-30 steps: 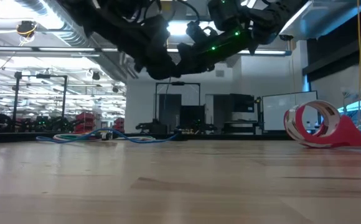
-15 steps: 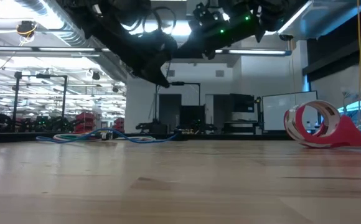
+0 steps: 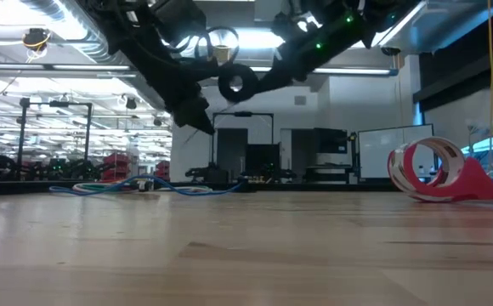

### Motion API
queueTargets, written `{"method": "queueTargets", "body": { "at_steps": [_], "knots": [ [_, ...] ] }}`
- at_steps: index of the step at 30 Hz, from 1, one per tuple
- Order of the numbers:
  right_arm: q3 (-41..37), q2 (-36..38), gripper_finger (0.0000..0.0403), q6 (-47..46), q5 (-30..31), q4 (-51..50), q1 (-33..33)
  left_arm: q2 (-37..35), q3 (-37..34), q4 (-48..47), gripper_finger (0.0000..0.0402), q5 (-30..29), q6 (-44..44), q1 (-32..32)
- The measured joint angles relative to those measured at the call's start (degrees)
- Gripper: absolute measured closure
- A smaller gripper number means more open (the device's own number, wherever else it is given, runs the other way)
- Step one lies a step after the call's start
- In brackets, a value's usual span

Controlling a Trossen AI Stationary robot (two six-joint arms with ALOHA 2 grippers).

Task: Coil cords
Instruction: Coil the blue wire onto the spool

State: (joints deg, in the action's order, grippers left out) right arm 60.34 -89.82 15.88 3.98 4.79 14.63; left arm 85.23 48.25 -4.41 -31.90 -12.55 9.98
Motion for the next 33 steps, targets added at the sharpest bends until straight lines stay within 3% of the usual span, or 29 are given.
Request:
{"method": "queueTargets", "body": {
  "at_steps": [6, 10, 17, 21, 28, 33],
  "knots": [
    [0.0, -0.02, 0.0402, 5.62, 3.61, -4.93, 0.0, 0.0, 0.0, -2.13, 0.0386, -0.2, -1.06, 1.05],
    [0.0, -0.02, 0.0402, 8.67, 7.48, -10.72, 0.02, 0.0, 0.0, -5.35, 0.0338, -0.24, -0.46, 1.55],
    [-0.53, -0.44, 0.0402, 13.18, 19.29, -19.45, 0.04, 0.0, 0.02, -8.63, 0.0261, -0.21, -0.89, 1.55],
    [-4.72, -1.54, 0.0402, 14.88, 25.3, -17.85, -0.01, 0.0, 0.02, -8.97, 0.0248, -0.28, -0.09, 1.55],
    [-13.15, -3.57, 0.0402, 15.94, 32.4, -5.82, -1.18, 0.0, 0.02, -8.14, 0.0247, -0.28, 0.41, 1.55],
    [-15.15, -8.06, 0.0402, 19.19, 36.56, -0.51, -3.47, 0.0, 0.07, -7.71, 0.0247, -0.3, 0.5, 1.7]
  ]
}}
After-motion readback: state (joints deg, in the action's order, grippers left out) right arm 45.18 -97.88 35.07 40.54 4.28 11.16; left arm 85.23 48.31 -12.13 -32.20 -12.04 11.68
